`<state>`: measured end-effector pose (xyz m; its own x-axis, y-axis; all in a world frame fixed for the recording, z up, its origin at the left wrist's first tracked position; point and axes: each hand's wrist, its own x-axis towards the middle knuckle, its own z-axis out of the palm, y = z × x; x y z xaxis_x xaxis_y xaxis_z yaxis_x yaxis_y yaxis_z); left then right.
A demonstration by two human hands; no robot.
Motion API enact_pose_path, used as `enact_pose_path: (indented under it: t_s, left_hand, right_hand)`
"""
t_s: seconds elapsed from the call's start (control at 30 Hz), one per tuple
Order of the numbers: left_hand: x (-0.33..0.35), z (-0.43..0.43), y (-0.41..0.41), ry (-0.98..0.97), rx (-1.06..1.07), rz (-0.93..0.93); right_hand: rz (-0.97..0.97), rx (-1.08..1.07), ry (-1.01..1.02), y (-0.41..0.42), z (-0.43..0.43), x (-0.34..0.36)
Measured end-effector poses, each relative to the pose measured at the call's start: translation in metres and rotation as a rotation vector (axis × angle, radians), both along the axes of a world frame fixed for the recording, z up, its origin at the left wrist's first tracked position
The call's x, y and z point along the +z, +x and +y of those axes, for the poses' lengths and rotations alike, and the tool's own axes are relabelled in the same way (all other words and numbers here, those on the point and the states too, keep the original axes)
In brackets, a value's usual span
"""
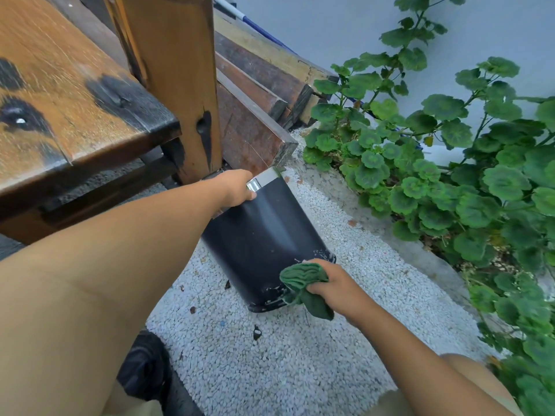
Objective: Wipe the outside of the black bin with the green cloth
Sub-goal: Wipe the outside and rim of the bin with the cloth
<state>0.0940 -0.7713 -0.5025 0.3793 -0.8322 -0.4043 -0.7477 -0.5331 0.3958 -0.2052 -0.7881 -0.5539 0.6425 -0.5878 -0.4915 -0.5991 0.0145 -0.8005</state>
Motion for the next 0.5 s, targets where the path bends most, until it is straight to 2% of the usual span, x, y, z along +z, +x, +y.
enact_pose_path:
  t_s: [0.1, 0.2, 0.33, 0.43, 0.5]
  left_hand:
    - [0.0, 0.0, -0.001, 0.043, 0.019, 0.017]
    - [-0.003, -0.007, -0.009, 0.099, 0.027, -0.005]
    - [-0.004, -0.014, -0.016, 0.149, 0.036, -0.188]
    - [-0.013, -0.005, -0.009, 0.181, 0.092, -0.186]
    - [-0.018, 0.003, -0.002, 0.175, 0.137, -0.157]
  right_hand:
    - [-0.057, -0.187, 0.165, -0.007, -0.016, -0.001]
    - [-0.214, -0.442, 0.338, -0.01, -0.03, -0.008]
    - [-0.398, -0.76, 0.605, -0.008, -0.06, -0.018]
    - [-0.45, -0.866, 0.733, 0.001, -0.081, -0.023]
    - [-0.454, -0.837, 0.754, 0.012, -0.09, -0.026]
